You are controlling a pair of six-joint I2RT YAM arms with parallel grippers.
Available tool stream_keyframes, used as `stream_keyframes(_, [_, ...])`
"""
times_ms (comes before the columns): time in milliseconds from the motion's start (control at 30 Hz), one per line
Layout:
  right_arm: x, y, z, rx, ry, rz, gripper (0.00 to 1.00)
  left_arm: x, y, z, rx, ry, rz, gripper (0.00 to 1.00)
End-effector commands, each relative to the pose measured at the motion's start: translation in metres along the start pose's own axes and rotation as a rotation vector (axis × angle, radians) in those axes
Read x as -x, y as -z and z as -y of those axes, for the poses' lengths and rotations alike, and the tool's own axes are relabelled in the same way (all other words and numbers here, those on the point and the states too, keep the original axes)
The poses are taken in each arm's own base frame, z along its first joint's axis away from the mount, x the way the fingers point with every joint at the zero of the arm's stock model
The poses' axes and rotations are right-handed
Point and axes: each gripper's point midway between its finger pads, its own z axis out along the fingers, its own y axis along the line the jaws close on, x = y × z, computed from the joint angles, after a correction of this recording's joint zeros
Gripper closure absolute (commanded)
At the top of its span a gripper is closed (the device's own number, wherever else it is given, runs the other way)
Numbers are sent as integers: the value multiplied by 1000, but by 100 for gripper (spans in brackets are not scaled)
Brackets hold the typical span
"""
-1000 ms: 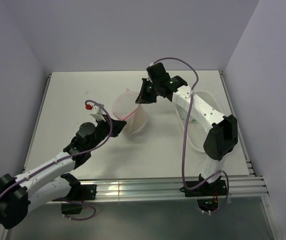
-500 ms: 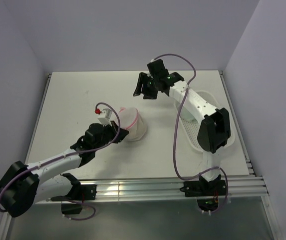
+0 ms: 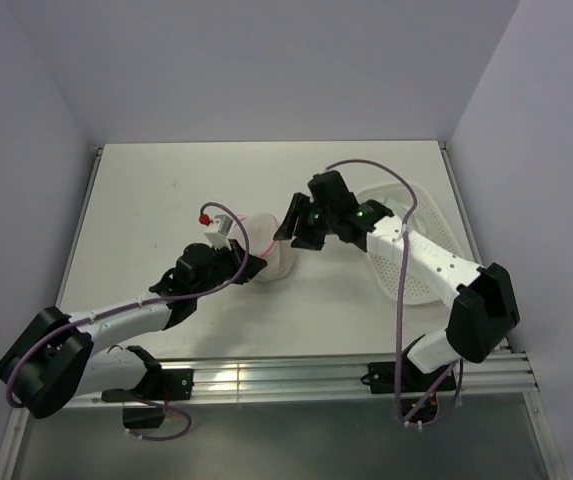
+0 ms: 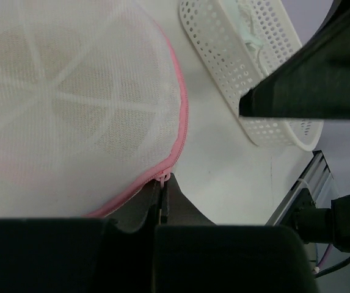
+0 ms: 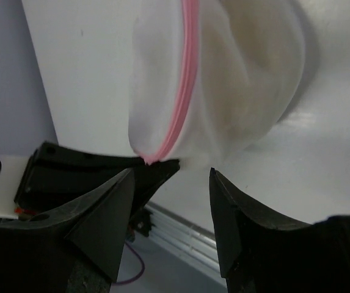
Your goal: Place the bra in the laundry bag and zip it closed
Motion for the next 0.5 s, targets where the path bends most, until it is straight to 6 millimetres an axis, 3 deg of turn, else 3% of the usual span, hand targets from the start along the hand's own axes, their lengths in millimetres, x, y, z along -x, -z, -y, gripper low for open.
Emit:
stream_keyframes(0, [-12, 5, -25, 122, -80, 18, 41, 21, -6, 33, -110, -19, 49, 100])
stream_keyframes(367, [-19, -9, -21, 112, -151, 40, 42, 11, -11, 49, -158, -51, 18, 100])
stream_keyframes(467, [-19, -16, -21, 113, -159, 34, 47, 11, -11, 50, -152, -51, 17, 100])
